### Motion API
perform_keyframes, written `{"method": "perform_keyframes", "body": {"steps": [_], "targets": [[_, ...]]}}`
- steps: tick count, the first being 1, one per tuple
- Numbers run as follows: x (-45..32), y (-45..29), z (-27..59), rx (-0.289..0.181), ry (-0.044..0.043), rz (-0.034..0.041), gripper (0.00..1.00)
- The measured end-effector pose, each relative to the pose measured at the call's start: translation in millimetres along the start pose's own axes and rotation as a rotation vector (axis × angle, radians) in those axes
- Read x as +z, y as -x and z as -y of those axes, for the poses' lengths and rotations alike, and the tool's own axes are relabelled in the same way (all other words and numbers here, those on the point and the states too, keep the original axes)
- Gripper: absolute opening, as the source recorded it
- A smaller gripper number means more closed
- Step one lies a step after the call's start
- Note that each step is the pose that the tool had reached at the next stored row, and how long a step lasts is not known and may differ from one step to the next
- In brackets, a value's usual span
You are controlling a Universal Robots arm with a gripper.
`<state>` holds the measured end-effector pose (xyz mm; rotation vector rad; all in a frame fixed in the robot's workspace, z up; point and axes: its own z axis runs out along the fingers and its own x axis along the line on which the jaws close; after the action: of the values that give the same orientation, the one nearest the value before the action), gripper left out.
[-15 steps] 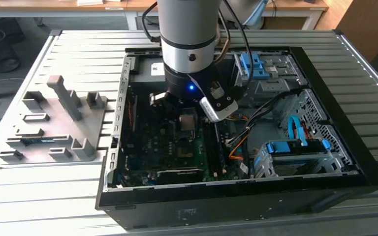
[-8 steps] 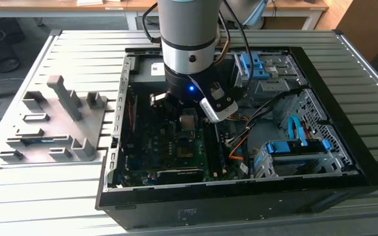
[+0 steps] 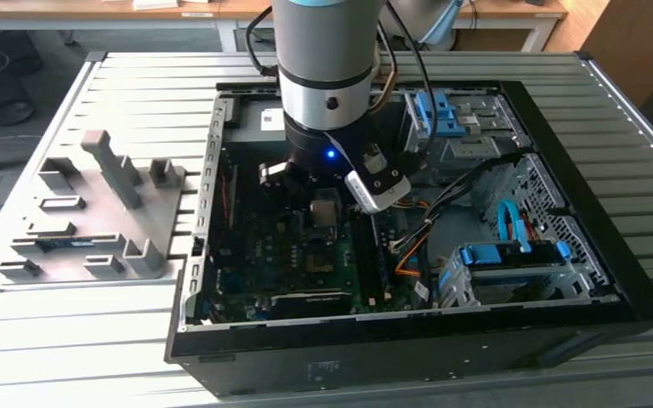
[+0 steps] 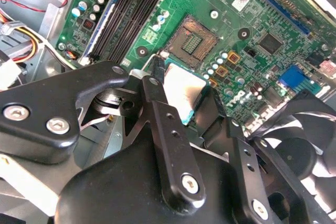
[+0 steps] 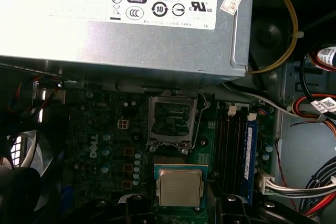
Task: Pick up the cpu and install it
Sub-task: 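Place the cpu into insertion slot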
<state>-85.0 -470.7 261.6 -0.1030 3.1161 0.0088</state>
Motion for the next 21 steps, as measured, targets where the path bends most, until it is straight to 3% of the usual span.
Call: {"method": "perform_keyframes", "body": {"steps": [21], "targets": [[9.5,-0.2,0.2,0.000,0.0000,0.0000,0.47]]}}
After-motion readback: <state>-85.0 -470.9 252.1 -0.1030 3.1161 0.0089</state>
